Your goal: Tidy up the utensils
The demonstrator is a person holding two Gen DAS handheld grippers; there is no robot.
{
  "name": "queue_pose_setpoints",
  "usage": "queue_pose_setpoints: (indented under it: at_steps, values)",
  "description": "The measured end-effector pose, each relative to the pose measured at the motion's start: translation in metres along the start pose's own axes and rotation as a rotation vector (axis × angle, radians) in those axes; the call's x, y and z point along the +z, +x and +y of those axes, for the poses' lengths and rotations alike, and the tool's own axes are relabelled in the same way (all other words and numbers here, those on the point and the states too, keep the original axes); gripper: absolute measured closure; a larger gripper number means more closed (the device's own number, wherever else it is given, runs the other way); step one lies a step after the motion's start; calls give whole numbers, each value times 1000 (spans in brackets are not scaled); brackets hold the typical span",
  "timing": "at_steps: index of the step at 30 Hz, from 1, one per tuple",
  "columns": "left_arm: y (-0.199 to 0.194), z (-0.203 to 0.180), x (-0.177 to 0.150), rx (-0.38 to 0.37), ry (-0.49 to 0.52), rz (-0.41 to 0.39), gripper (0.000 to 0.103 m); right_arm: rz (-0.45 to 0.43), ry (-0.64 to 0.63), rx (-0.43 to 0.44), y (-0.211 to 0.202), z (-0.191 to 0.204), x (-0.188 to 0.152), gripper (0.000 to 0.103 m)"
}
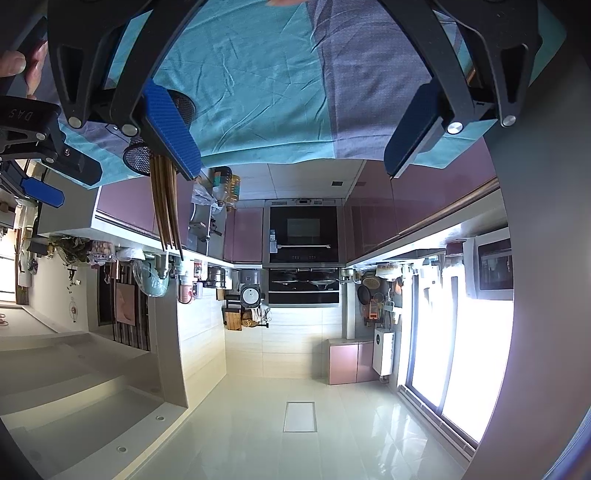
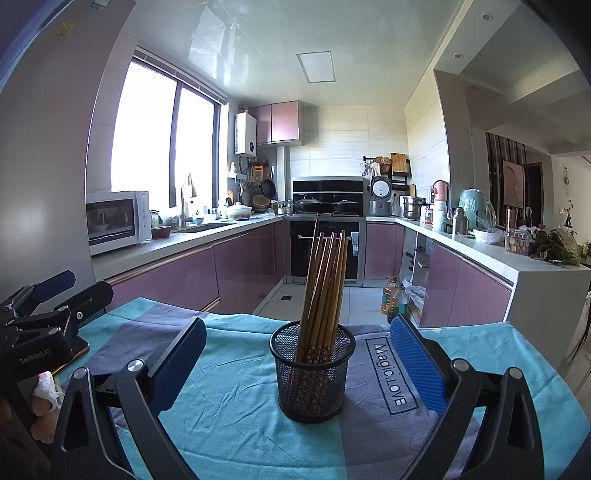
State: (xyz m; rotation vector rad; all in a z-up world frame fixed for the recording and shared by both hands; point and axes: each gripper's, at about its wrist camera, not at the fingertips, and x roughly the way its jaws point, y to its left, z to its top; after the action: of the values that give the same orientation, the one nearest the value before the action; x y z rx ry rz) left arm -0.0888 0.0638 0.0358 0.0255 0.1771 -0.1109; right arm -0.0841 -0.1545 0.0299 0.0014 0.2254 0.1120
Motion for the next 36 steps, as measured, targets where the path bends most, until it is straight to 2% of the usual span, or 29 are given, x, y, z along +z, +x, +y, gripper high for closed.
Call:
queue_pose_setpoints:
  at_steps: [36]
  values:
    - [-2, 3, 3, 5, -8, -5, 5, -2, 5, -1, 3, 3, 2, 7]
